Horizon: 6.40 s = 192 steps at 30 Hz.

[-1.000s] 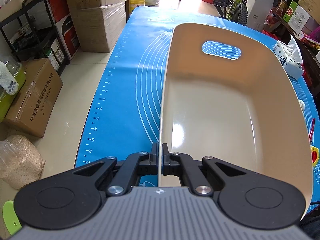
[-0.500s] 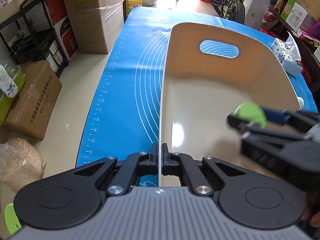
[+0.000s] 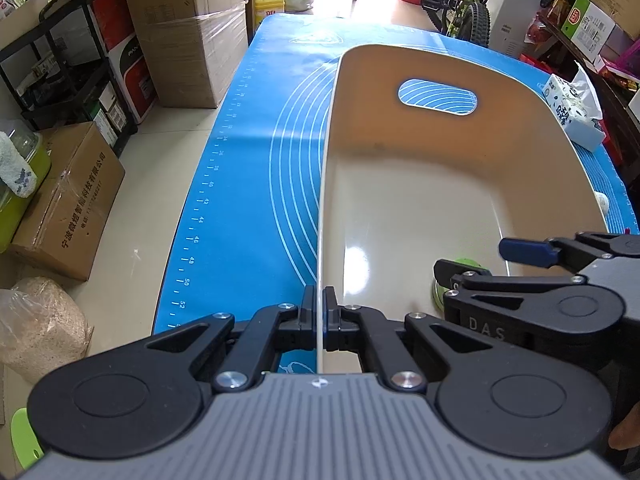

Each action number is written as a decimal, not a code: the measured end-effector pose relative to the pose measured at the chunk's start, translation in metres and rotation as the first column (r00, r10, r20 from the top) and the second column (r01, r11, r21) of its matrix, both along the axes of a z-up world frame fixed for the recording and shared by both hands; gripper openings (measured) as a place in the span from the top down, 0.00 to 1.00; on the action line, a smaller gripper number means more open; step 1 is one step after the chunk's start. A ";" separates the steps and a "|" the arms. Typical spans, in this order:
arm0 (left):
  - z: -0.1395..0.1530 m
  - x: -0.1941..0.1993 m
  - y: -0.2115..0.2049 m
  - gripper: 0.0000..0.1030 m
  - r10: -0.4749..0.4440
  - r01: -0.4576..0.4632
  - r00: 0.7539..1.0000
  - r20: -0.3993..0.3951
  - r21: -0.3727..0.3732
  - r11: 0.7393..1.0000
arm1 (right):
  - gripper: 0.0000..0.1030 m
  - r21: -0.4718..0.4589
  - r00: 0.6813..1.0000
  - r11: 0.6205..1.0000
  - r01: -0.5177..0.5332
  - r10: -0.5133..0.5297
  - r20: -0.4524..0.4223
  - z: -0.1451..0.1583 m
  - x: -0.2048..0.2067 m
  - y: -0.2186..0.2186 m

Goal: Organize rigid objects
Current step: 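Carry the green tin into the basket with the right tool and release, then grasp the yellow-and-red toy tool with the right tool and lift, then lower the yellow toy into the basket and open the right tool, then grasp the red toy figure with the right tool and lift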

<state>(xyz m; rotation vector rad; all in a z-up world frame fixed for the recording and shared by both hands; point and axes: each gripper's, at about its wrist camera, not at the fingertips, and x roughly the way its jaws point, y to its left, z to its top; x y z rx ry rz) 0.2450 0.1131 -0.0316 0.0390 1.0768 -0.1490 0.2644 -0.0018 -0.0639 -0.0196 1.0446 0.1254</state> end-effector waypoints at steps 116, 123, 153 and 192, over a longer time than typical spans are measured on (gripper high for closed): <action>0.000 -0.001 -0.002 0.96 -0.005 0.005 1.000 0.003 0.006 1.000 | 0.51 -0.003 0.978 1.000 0.020 -0.019 0.207 0.018 -0.009 -0.013; -0.001 -0.001 -0.002 0.96 -0.005 0.005 1.000 0.003 0.008 1.000 | 0.51 0.007 0.999 0.999 0.031 -0.032 0.038 0.000 0.005 -0.012; -0.001 0.000 -0.002 0.96 -0.008 0.008 1.000 0.003 0.010 1.000 | 0.26 0.003 0.888 0.928 0.372 -0.357 0.289 0.052 -0.060 -0.181; 0.000 0.000 -0.003 0.96 -0.008 0.008 1.000 0.003 0.014 1.000 | 0.71 -0.001 0.867 0.893 0.450 -0.436 0.239 -0.002 -0.088 -0.216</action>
